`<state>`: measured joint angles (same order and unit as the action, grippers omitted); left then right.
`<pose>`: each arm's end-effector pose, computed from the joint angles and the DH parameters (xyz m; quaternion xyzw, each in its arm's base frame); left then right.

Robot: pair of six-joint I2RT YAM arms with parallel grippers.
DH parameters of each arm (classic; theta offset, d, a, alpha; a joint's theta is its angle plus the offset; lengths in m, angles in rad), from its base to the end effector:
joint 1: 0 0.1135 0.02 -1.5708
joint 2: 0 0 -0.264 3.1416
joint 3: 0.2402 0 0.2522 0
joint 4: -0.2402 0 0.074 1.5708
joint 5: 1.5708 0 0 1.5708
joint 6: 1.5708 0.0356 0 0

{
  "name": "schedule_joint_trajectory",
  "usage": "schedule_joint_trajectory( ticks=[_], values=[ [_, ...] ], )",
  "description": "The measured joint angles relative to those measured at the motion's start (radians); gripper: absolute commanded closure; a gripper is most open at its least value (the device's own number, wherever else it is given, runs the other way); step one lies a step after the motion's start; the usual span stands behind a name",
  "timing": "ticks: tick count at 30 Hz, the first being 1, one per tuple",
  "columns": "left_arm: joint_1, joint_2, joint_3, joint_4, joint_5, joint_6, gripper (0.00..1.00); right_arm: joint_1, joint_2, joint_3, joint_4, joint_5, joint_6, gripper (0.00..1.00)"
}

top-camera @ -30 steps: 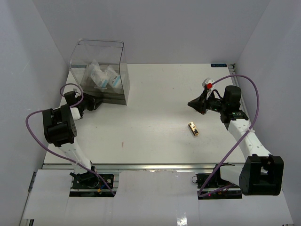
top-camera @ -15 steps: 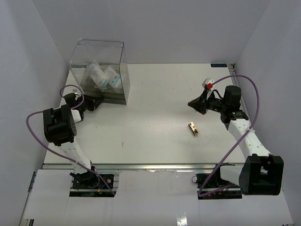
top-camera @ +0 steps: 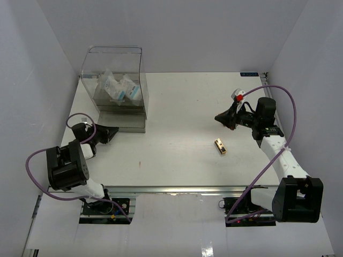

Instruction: Organize the makeup

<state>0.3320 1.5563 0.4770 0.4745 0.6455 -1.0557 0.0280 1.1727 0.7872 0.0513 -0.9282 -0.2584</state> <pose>0.2612 0.0674 0.1316 -0.4238 0.7399 -0.4186 0.3125 0.2564 0.0357 0.2891 -0.3608 0.6842 0.3027 0.5568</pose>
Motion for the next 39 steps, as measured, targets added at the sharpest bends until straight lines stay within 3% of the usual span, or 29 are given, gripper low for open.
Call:
schedule_joint_trajectory(
  ticks=[2,5,7,18,25,31,39],
  values=[
    [0.001,-0.028,-0.028,-0.004,0.008,0.001,0.85,-0.002,-0.002,0.0,0.0,-0.001,0.0,0.89],
    [0.001,-0.059,-0.057,-0.01,0.014,0.001,0.58,-0.006,-0.002,0.0,0.0,-0.003,0.0,0.89],
    [0.001,-0.072,-0.063,-0.022,0.018,0.011,0.46,-0.008,-0.002,0.0,0.0,-0.003,0.0,0.89],
    [0.001,-0.133,-0.065,-0.055,0.077,0.072,0.28,-0.009,-0.001,0.0,-0.01,-0.002,-0.025,0.83],
    [0.001,-0.427,-0.13,-0.08,0.095,0.113,0.02,-0.009,0.023,0.0,-0.05,0.009,-0.052,0.7],
    [0.001,-0.619,-0.185,-0.11,0.096,0.107,0.02,-0.01,0.04,0.016,-0.105,0.073,-0.086,0.56],
    [-0.011,-0.623,-0.192,-0.149,0.185,0.067,0.07,-0.012,0.153,0.097,-0.223,0.269,-0.152,0.48]
  ],
)
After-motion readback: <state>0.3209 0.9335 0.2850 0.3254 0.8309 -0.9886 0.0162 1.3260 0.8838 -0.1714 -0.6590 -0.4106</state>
